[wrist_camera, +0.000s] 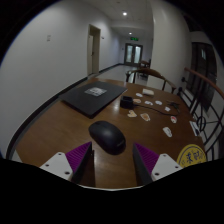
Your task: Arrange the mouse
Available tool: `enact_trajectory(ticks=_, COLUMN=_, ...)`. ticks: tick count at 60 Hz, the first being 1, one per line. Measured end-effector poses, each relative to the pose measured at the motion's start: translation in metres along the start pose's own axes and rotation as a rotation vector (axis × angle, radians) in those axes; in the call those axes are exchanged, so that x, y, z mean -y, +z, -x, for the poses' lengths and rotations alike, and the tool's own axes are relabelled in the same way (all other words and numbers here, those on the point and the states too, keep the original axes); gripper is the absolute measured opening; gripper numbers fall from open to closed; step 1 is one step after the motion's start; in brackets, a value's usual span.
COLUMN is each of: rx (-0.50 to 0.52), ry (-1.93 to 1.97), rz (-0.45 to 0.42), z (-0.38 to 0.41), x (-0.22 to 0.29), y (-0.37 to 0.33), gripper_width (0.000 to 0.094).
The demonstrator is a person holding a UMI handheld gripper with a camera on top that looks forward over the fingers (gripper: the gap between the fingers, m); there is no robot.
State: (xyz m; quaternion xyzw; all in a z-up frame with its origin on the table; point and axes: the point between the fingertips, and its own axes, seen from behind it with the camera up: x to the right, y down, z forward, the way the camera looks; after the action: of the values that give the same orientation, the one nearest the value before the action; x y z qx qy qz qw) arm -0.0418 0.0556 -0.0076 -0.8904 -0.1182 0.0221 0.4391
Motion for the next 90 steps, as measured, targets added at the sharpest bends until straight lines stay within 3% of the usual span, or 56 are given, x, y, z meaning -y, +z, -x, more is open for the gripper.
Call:
enact_trajectory(ticks=15, rx=0.03, ry=0.043, rz=0.015, z=-0.012, x=0.032, y=0.057, gripper_width=0.0805)
enact_trajectory(ticks=18, rx=0.018, ry=0.057, rz=0.019, z=-0.017, x=0.037, y=0.066, gripper_width=0.0745)
enact_trajectory(ticks=23, rx=-0.002, ry=0.074, rz=0.035, z=-0.026, x=0.042, y=0.074, gripper_width=0.0516)
enact_trajectory(ticks=28, rx=-0.014, ry=0.115, rz=0.029, z=-0.029, x=0.042, y=0.076, gripper_width=0.0465)
enact_trajectory(ticks=32, rx=-0.024, ry=0.081, rz=0.019, z=-0.027, x=0.043, y=0.075, gripper_width=0.0363)
enact_trajectory(ticks=38, rx=0.051, ry=0.114, rz=0.024, z=-0.016, x=0.045, y=0.061, gripper_width=0.0319)
enact_trajectory(ticks=43, rx=0.099, ry=0.112, rz=-0.088, z=-0.02, x=0.075, y=0.015, gripper_width=0.0318)
enact_trajectory(ticks=49, rx=0.068, ry=0.11, rz=-0.26, z=-0.068, x=0.124, y=-0.073, gripper_width=0.0316)
enact_trajectory(ticks=53, rx=-0.029, ry=0.088, rz=-0.352, z=-0.127, x=0.138, y=-0.127, gripper_width=0.0318)
enact_trajectory(ticks=57, rx=-0.163, ry=0.095, rz=-0.381, z=-0.193, x=0.132, y=-0.163, gripper_width=0.0316)
enact_trajectory(ticks=63, rx=-0.272, ry=0.125, rz=-0.285, z=-0.259, x=0.067, y=-0.171, gripper_width=0.0317)
enact_trajectory(ticks=72, rx=-0.261, ry=0.189, rz=-0.08, z=-0.279, x=-0.045, y=-0.118, gripper_width=0.0316)
enact_trajectory(ticks=82, rx=-0.238, ry=0.232, rz=0.028, z=-0.276, x=-0.096, y=-0.08, gripper_width=0.033)
enact_trajectory(ticks=83, rx=-0.235, ry=0.242, rz=-0.008, z=-0.277, x=-0.089, y=-0.077, gripper_width=0.0331)
enact_trajectory(ticks=86, rx=-0.232, ry=0.253, rz=0.016, z=-0.28, x=-0.093, y=-0.077, gripper_width=0.0364)
enact_trajectory(ticks=90, rx=-0.211, ry=0.238, rz=0.051, z=-0.28, x=-0.095, y=-0.081, gripper_width=0.0473)
